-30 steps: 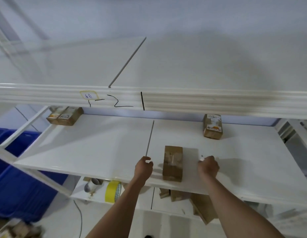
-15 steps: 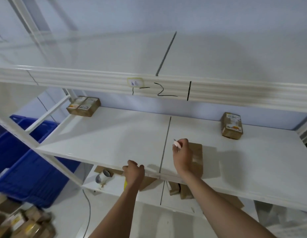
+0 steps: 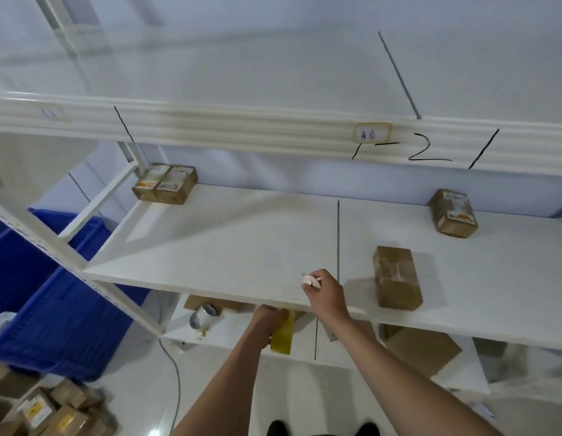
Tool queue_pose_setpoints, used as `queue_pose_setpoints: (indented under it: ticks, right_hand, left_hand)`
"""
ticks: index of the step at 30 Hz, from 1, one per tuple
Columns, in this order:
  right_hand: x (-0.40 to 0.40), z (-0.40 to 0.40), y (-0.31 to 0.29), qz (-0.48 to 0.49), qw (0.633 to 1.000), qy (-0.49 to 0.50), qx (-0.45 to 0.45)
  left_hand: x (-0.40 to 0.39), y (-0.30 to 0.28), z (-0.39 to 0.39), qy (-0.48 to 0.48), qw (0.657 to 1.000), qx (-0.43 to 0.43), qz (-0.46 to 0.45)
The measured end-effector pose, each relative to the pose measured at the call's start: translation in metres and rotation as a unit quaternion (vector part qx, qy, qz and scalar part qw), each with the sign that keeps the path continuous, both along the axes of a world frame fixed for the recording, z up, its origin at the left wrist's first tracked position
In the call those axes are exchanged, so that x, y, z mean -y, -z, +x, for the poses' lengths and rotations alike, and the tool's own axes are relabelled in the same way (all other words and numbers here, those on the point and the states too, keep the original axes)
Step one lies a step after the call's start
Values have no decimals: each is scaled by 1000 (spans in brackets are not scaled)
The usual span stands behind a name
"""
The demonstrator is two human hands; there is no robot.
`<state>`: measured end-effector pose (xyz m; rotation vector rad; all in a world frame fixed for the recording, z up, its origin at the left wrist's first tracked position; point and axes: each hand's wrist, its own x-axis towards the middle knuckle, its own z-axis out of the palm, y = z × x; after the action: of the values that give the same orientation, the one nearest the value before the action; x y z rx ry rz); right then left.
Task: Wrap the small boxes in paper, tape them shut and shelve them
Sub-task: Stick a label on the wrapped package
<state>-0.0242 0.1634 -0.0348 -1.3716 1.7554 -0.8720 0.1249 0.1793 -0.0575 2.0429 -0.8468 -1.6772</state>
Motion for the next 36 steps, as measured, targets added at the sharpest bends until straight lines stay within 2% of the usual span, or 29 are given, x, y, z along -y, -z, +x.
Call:
queue_pose_setpoints:
  ticks: [4, 12, 20, 26, 29, 31, 36]
  right_hand:
    - [-6, 9, 4, 19, 1000, 19, -4]
    - [-9, 5, 6, 36, 999, 0, -35]
    - [-17, 9, 15, 43, 997, -3, -59]
    - [-18, 14, 19, 48, 998, 1, -51]
    - [-19, 16, 18, 52, 997, -1, -49]
    - [-18, 16, 18, 52, 998, -1, -46]
    - [-17, 21, 16, 46, 997, -9, -57]
  left_hand:
    - [0, 0, 8, 7, 998, -51, 44]
    - [-3, 8, 16, 9, 993, -102, 64]
    - [-6, 13, 14, 21, 997, -67, 30]
    - [-24, 16, 12, 34, 996, -37, 70]
    - [-18, 19, 15, 55, 996, -69, 30]
    - [-16, 16, 20, 61, 990, -124, 12]
    - [-28, 16, 26, 51, 978, -193, 62]
